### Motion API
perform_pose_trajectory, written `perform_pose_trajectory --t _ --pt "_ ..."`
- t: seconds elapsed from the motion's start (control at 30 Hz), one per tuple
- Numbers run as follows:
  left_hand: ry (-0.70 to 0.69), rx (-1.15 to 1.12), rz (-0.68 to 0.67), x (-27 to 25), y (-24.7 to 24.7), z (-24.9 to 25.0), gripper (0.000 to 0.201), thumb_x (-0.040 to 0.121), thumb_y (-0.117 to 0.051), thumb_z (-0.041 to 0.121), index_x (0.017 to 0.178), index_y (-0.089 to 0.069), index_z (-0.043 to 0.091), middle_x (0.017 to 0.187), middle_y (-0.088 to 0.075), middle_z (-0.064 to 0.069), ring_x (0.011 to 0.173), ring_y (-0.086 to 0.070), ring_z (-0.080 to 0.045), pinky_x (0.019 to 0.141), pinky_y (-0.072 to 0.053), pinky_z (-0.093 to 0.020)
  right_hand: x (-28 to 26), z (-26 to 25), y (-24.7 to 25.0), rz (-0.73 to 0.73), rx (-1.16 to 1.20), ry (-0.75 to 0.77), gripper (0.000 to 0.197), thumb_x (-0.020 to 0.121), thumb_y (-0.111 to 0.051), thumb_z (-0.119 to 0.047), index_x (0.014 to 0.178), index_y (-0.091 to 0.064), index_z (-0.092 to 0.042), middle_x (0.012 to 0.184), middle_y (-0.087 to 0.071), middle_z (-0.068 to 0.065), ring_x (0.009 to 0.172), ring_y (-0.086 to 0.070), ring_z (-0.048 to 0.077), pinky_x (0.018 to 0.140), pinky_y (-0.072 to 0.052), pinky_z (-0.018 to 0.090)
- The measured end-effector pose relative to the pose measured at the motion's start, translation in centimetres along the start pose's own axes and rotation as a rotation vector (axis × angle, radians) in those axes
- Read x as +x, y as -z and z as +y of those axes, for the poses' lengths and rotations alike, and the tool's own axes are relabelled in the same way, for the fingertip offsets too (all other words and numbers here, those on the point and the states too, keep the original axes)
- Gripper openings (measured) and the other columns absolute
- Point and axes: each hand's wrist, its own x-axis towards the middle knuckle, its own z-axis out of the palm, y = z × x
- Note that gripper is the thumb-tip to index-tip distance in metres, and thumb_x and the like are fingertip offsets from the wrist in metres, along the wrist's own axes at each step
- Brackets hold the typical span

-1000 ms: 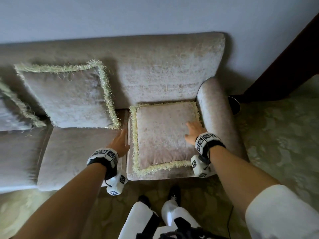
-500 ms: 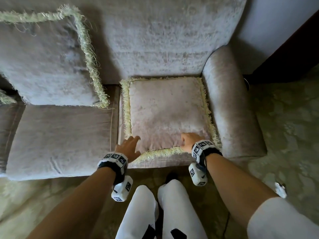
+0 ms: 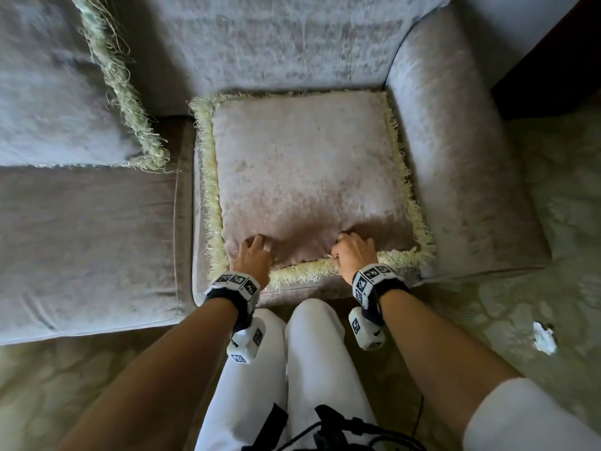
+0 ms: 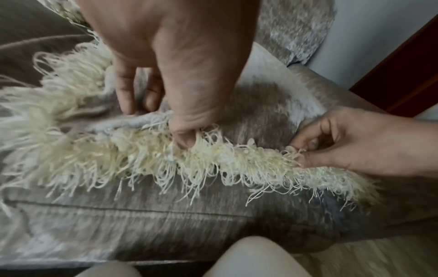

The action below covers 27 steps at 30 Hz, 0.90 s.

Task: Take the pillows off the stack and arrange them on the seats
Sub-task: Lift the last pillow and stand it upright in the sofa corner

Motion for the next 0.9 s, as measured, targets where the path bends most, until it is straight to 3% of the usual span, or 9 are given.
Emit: perform_pose_trajectory --t 0.17,0.3,0.4,0.5,0.57,0.67,0.8,0.9 --pt "-0.024 -0.041 0.045 -4.7 6.9 0.7 0.038 0.085 -0.065 0.008 0.122 -0.063 0.018 0.130 -0.048 -0.001 0.125 -0.043 -0.025 0.098 -0.046 -0.046 -3.2 -0.6 7.4 0.017 0.131 -0.042 0.016 0.088 -0.067 -0.012 0.074 -0.073 -0.006 0.090 -0.065 0.007 0.085 -0.056 0.026 0.087 -0.048 0.045" --pt "0.000 -0.051 0.080 -9.3 17.4 1.5 0.031 0.087 -0.059 0.000 0.115 -0.065 0.010 0.116 -0.062 -0.002 0.106 -0.058 -0.024 0.092 -0.049 -0.039 -5.4 -0.8 18.3 0.100 0.276 -0.077 0.022 0.087 -0.066 -0.012 0.066 -0.071 -0.006 0.080 -0.063 0.004 0.075 -0.050 0.019 0.074 -0.050 0.034" --pt "0.001 0.008 0.075 -11.9 25.7 1.6 0.024 0.090 -0.055 0.003 0.111 -0.064 0.011 0.111 -0.063 -0.003 0.105 -0.062 -0.025 0.092 -0.048 -0.039 -6.3 -1.2 27.2 0.106 0.276 -0.018 0.021 0.090 -0.067 -0.020 0.076 -0.074 -0.007 0.085 -0.065 0.001 0.077 -0.058 0.017 0.070 -0.049 0.025" --pt "-0.002 0.057 0.102 -13.3 33.4 1.4 0.023 0.092 -0.051 0.009 0.111 -0.063 0.018 0.109 -0.066 -0.005 0.099 -0.065 -0.027 0.082 -0.052 -0.038 -6.2 -1.5 34.7 0.133 0.207 0.037 0.019 0.091 -0.066 -0.023 0.081 -0.075 -0.008 0.088 -0.069 0.004 0.083 -0.065 0.024 0.079 -0.053 0.033" --pt "0.020 0.058 0.157 -14.0 37.3 1.4 0.019 0.092 -0.051 0.011 0.105 -0.063 0.016 0.104 -0.067 -0.006 0.095 -0.066 -0.029 0.077 -0.054 -0.038 -5.7 -1.7 38.9 0.169 0.192 0.035 0.017 0.089 -0.066 -0.020 0.077 -0.075 -0.010 0.082 -0.070 0.007 0.080 -0.067 0.027 0.077 -0.056 0.036" --pt "0.059 0.038 0.205 -14.7 40.4 1.7 0.015 0.091 -0.052 0.008 0.097 -0.063 0.016 0.099 -0.067 -0.006 0.090 -0.067 -0.029 0.075 -0.053 -0.036 -5.2 -2.0 41.9 0.217 0.164 0.059 0.025 0.090 -0.063 -0.014 0.068 -0.073 -0.016 0.070 -0.068 0.003 0.068 -0.064 0.024 0.076 -0.055 0.032" --pt "0.087 -0.018 0.157 -14.2 40.1 1.3 0.014 0.092 -0.053 0.012 0.100 -0.064 0.017 0.097 -0.066 -0.003 0.085 -0.065 -0.023 0.073 -0.053 -0.033 -4.6 -2.0 42.4 0.128 0.108 0.062 0.025 0.092 -0.058 -0.012 0.080 -0.079 -0.019 0.083 -0.074 -0.001 0.069 -0.064 0.021 0.074 -0.051 0.027" --pt "0.089 -0.075 0.147 -13.5 39.5 0.6 0.012 0.093 -0.052 0.015 0.102 -0.060 0.015 0.098 -0.065 -0.006 0.085 -0.064 -0.026 0.078 -0.055 -0.039 -3.0 -2.2 42.5 0.096 0.096 0.056 0.024 0.092 -0.059 -0.013 0.079 -0.078 -0.019 0.080 -0.074 0.000 0.065 -0.063 0.019 0.066 -0.052 0.026"
